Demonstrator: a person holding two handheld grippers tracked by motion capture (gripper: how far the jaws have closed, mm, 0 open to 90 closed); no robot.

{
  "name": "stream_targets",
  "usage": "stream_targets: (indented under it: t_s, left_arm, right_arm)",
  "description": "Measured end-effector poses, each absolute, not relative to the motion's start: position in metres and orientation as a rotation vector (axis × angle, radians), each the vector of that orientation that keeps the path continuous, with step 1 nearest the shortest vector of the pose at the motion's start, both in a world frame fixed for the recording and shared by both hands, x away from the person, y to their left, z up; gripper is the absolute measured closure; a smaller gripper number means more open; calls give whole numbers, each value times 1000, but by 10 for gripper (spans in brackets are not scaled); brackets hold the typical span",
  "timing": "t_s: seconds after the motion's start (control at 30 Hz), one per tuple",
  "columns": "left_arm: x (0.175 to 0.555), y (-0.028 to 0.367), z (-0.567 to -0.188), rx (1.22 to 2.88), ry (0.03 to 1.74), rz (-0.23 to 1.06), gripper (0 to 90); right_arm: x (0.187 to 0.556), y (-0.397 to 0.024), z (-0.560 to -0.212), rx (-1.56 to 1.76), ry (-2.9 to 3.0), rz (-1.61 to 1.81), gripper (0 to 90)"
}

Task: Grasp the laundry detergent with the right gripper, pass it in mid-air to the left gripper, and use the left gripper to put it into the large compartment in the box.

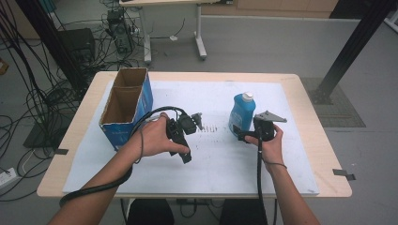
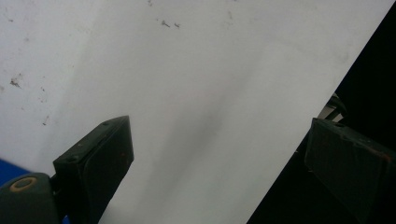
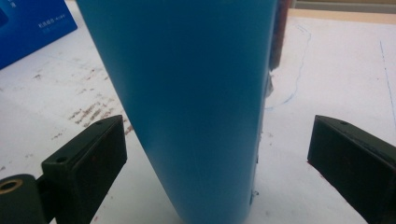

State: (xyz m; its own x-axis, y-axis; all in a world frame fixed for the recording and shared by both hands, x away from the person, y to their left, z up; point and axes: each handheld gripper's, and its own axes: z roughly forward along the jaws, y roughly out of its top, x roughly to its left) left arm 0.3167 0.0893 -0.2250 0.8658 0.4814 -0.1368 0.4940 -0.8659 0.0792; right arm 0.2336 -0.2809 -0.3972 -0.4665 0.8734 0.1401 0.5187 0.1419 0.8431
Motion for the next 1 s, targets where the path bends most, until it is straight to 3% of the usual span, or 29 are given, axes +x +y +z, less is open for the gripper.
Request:
stream_targets:
  t_s: [1.0]
  left_arm:
    - [317,89,-227,2927,762,-174,83]
  right_arm:
    - [234,-273,-409,1361,1984,1322,78]
